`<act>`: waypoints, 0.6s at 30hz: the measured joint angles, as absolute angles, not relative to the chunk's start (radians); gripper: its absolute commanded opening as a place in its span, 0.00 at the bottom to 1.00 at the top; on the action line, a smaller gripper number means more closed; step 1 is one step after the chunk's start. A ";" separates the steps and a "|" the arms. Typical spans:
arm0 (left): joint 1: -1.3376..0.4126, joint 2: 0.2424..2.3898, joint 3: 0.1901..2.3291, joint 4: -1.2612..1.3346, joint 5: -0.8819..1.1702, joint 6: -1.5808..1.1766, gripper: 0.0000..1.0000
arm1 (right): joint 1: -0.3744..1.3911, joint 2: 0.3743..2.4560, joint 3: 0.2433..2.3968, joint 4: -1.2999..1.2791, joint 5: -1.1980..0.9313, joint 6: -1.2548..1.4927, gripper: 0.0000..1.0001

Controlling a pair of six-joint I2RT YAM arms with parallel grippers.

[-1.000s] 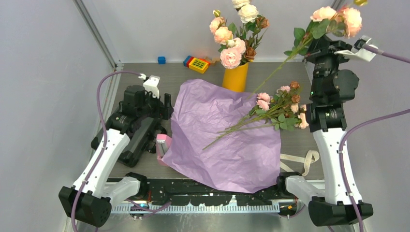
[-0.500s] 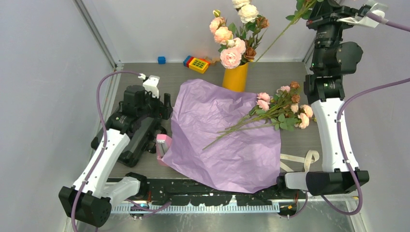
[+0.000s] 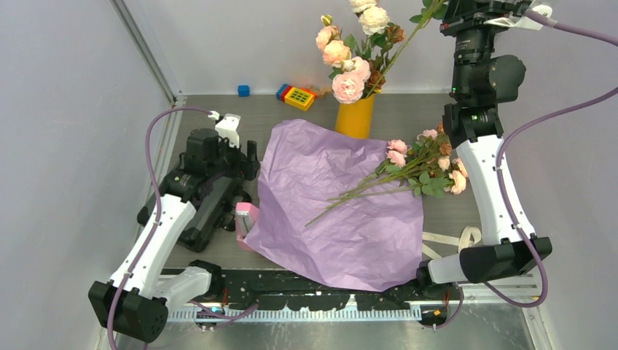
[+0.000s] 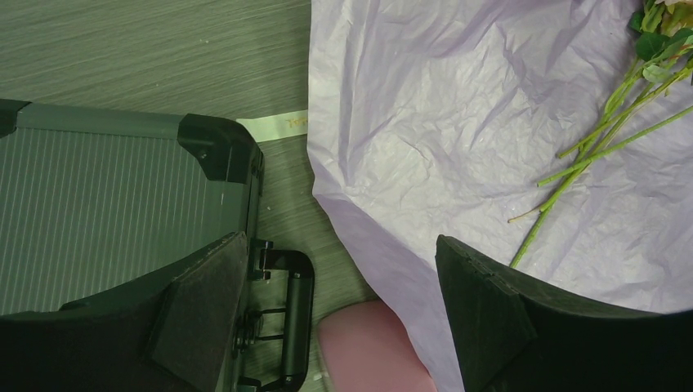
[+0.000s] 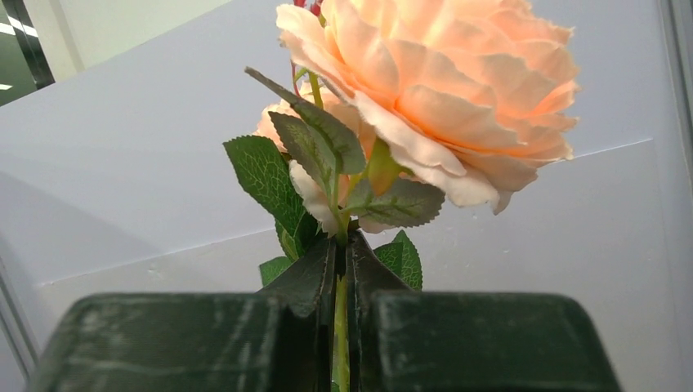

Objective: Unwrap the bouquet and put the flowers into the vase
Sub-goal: Insert the fake flower into the vase.

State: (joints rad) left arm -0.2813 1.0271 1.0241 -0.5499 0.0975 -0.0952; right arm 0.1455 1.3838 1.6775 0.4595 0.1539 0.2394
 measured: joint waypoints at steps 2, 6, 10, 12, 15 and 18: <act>-0.281 1.028 1.024 -0.550 0.097 -0.095 0.88 | 0.159 1.393 1.685 0.471 0.155 0.227 0.00; -0.281 1.027 1.024 -0.550 0.097 -0.095 0.88 | 0.194 1.403 1.692 0.492 0.155 0.181 0.00; -0.281 1.027 1.024 -0.550 0.097 -0.095 0.88 | 0.224 1.407 1.695 0.510 0.156 0.131 0.00; -0.281 1.027 1.024 -0.550 0.097 -0.095 0.88 | 0.234 1.410 1.695 0.519 0.156 0.111 0.00; -0.281 1.027 1.024 -0.550 0.097 -0.095 0.88 | 0.253 1.415 1.696 0.531 0.158 0.081 0.00; -0.281 1.028 1.024 -0.550 0.098 -0.095 0.88 | 0.266 1.419 1.697 0.545 0.160 0.054 0.00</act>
